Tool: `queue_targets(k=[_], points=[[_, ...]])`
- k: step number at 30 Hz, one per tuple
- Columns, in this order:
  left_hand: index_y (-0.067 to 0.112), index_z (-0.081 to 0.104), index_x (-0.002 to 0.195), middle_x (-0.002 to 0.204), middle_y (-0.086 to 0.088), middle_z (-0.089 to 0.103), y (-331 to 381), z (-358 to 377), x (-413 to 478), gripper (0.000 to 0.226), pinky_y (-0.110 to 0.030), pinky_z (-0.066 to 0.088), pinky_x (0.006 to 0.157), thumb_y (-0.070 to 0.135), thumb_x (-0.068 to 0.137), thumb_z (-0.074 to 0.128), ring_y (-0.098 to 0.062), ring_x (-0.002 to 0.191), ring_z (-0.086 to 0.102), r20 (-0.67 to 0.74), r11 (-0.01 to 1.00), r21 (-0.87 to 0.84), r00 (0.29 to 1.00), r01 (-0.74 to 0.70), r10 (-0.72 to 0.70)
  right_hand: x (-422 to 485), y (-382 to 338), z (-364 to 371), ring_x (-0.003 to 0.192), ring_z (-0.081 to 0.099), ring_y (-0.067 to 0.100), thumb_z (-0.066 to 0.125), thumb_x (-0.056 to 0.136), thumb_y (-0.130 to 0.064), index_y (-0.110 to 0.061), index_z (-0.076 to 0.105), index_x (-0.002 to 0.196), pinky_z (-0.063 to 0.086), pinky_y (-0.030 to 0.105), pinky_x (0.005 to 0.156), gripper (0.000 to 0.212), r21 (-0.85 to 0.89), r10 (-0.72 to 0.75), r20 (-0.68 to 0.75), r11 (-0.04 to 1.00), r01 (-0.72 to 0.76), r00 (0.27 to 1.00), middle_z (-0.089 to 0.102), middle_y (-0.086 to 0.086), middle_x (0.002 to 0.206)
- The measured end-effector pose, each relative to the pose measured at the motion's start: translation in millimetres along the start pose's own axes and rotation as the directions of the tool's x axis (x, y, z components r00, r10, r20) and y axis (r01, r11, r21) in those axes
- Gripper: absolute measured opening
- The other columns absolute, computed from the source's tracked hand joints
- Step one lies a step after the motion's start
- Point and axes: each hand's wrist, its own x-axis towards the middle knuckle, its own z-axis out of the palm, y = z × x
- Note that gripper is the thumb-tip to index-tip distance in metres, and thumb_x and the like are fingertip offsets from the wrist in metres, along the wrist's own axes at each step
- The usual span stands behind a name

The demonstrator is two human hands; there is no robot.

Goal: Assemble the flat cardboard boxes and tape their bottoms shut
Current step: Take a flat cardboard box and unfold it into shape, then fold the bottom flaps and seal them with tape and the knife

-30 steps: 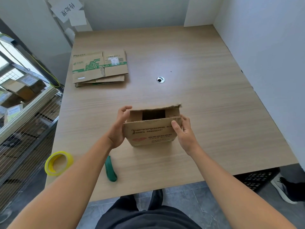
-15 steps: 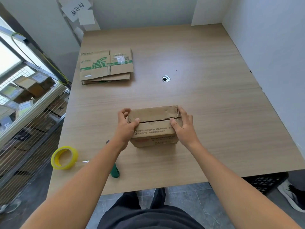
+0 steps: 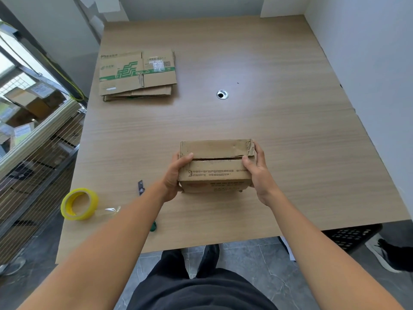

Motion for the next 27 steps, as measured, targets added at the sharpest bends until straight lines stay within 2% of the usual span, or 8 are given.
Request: queue_targets(k=[4, 9, 12, 14, 16, 19, 24, 27], points=[[0.029, 0.05, 0.135, 0.117, 0.0, 0.072, -25.0, 22.4, 8.0, 0.065, -0.031, 0.057, 0.058, 0.053, 0.079, 0.072, -0.015, 0.092, 0.073, -0.027, 0.998, 0.055, 0.999, 0.023, -0.021, -4.8, 20.2, -23.9, 0.142, 0.039, 0.015, 0.052, 0.105, -0.035, -0.06, 0.018, 0.152, 0.033, 0.05, 0.12, 0.063, -0.141, 0.016, -0.023, 0.99, -0.019, 1.0, 0.033, -0.018, 0.158], [0.03, 0.052, 0.136, 0.123, -0.004, 0.068, -42.1, 13.3, 10.4, 0.065, -0.03, 0.059, 0.071, 0.046, 0.078, 0.077, -0.018, 0.099, 0.073, -0.099, 0.988, 0.062, 0.984, -0.14, 0.146, -15.2, 43.7, -14.0, 0.141, 0.022, -0.005, 0.053, 0.103, -0.045, -0.052, 0.008, 0.156, 0.023, 0.029, 0.118, 0.07, -0.271, -0.036, -0.039, 0.962, 0.025, 0.999, 0.019, -0.028, 0.156], [0.036, 0.052, 0.138, 0.128, -0.002, 0.063, -32.0, -9.2, 10.4, 0.067, -0.037, 0.06, 0.084, 0.051, 0.078, 0.077, -0.02, 0.108, 0.069, -0.096, 0.969, 0.175, 0.977, -0.174, 0.193, -9.8, 44.7, 2.2, 0.147, 0.02, 0.004, 0.055, 0.1, -0.048, -0.048, 0.005, 0.157, 0.024, 0.034, 0.119, 0.076, -0.391, -0.086, -0.069, 0.919, 0.052, 0.994, 0.017, -0.016, 0.165], [0.037, 0.051, 0.137, 0.129, 0.0, 0.063, -24.4, -19.2, 9.4, 0.062, -0.034, 0.059, 0.085, 0.049, 0.081, 0.074, -0.019, 0.11, 0.068, -0.085, 0.959, 0.224, 0.977, -0.172, 0.195, -5.6, 38.6, 13.8, 0.148, 0.02, 0.011, 0.053, 0.101, -0.044, -0.041, 0.012, 0.159, 0.028, 0.038, 0.117, 0.071, -0.584, -0.266, -0.068, 0.792, 0.178, 0.962, 0.02, -0.003, 0.165], [0.036, 0.052, 0.136, 0.129, 0.001, 0.063, -18.3, -23.0, 8.7, 0.052, -0.029, 0.058, 0.084, 0.045, 0.088, 0.07, -0.016, 0.109, 0.067, -0.099, 0.945, 0.268, 0.97, -0.188, 0.221, 1.9, 33.5, 25.1, 0.154, 0.016, 0.026, 0.042, 0.104, -0.047, -0.031, 0.033, 0.157, 0.027, 0.048, 0.12, 0.056, -0.813, -0.449, 0.098, 0.479, 0.332, 0.888, 0.023, 0.005, 0.166], [0.034, 0.052, 0.137, 0.126, 0.007, 0.064, -13.1, -25.4, 6.4, 0.049, -0.032, 0.053, 0.092, 0.046, 0.091, 0.066, -0.012, 0.112, 0.063, -0.171, 0.911, 0.361, 0.946, -0.198, 0.274, 10.0, 29.4, 41.2, 0.157, -0.01, 0.027, 0.019, 0.097, -0.071, -0.033, 0.03, 0.158, 0.0, 0.051, 0.126, 0.073, -0.921, -0.366, 0.284, 0.154, 0.359, 0.886, 0.012, 0.0, 0.17], [0.029, 0.052, 0.139, 0.131, 0.009, 0.062, -13.6, -54.6, -16.6, 0.054, -0.034, 0.049, 0.099, 0.059, 0.095, 0.051, -0.012, 0.117, 0.06, -0.165, 0.901, 0.394, 0.951, -0.18, 0.262, 17.6, 22.5, 68.2, 0.148, -0.036, 0.019, 0.005, 0.088, -0.086, -0.041, 0.002, 0.16, -0.023, 0.05, 0.12, 0.085, -0.94, -0.229, 0.34, -0.078, 0.331, 0.912, -0.009, -0.004, 0.17], [0.015, 0.063, 0.126, 0.127, -0.003, 0.064, -21.9, -102.0, -38.1, 0.038, -0.039, 0.044, 0.102, 0.039, 0.101, 0.047, -0.02, 0.114, 0.058, -0.406, 0.808, 0.57, 0.803, -0.151, 0.436, 23.8, 16.0, 86.4, 0.147, -0.039, 0.016, 0.0, 0.088, -0.082, -0.04, 0.001, 0.161, -0.027, 0.048, 0.118, 0.084, -0.937, -0.193, 0.348, -0.078, 0.34, 0.917, -0.011, -0.003, 0.17]])
